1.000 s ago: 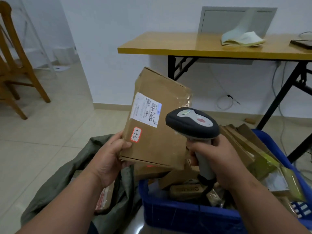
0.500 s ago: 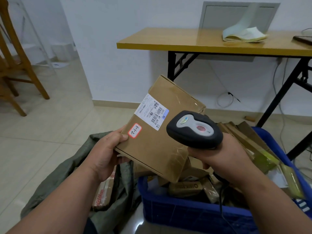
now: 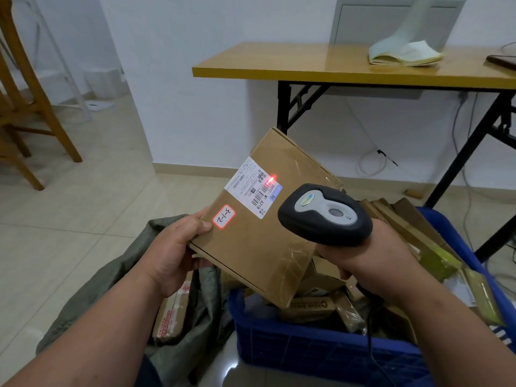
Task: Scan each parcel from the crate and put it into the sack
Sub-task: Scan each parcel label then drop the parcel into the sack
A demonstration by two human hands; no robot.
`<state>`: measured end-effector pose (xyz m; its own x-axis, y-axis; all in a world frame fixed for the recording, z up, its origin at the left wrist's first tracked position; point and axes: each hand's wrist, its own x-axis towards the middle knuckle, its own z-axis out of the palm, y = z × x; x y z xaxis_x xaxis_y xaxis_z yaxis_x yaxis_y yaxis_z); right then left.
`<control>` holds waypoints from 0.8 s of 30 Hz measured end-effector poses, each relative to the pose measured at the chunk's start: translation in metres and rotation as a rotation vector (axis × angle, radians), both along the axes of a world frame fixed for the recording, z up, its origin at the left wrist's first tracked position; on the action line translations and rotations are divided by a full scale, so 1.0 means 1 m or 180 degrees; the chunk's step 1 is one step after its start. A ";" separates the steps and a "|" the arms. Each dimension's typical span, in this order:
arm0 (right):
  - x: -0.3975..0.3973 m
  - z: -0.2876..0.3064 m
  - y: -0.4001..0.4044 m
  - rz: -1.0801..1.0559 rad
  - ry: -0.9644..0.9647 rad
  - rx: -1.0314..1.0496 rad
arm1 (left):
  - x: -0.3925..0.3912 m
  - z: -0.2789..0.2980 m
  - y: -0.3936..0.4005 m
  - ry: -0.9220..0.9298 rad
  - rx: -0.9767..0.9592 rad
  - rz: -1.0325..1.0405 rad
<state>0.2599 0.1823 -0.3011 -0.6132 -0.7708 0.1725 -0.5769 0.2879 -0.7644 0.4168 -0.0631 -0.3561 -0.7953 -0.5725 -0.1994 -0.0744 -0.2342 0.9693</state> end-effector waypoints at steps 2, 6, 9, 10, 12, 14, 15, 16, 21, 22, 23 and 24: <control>-0.001 -0.001 0.000 -0.0012 -0.0046 -0.0002 | 0.000 0.000 0.000 0.0002 0.0002 -0.0010; -0.002 -0.002 -0.001 -0.0030 -0.0042 0.0046 | 0.001 0.000 -0.001 0.0031 -0.0014 -0.0047; -0.001 -0.002 -0.004 -0.0079 -0.0122 -0.0016 | 0.002 0.000 -0.001 0.0029 -0.0029 -0.0057; 0.000 -0.002 -0.005 -0.0081 -0.0142 -0.0050 | 0.003 0.000 -0.001 0.0027 -0.0026 -0.0048; 0.002 -0.003 -0.007 -0.0081 -0.0158 -0.0112 | 0.005 0.001 -0.001 0.0019 -0.0016 -0.0021; 0.004 -0.004 -0.009 -0.0095 -0.0147 -0.0171 | 0.008 0.001 -0.002 0.0016 -0.0006 0.0001; 0.005 -0.004 -0.010 -0.0086 -0.0145 -0.0188 | 0.009 0.001 -0.003 0.0008 -0.0011 0.0006; 0.005 -0.004 -0.011 -0.0062 -0.0170 -0.0193 | 0.011 0.002 -0.003 -0.0004 -0.0014 0.0020; 0.008 -0.007 -0.017 0.0072 -0.0416 -0.0202 | 0.024 0.006 -0.013 -0.0018 0.0067 0.0365; 0.009 -0.008 -0.019 0.0092 -0.0459 -0.0210 | 0.028 0.007 -0.016 -0.0014 0.0119 0.0507; 0.010 -0.008 -0.021 0.0100 -0.0505 -0.0215 | 0.033 0.007 -0.021 0.0005 0.0186 0.0665; 0.011 -0.009 -0.023 0.0100 -0.0542 -0.0208 | 0.038 0.007 -0.027 0.0019 0.0263 0.0843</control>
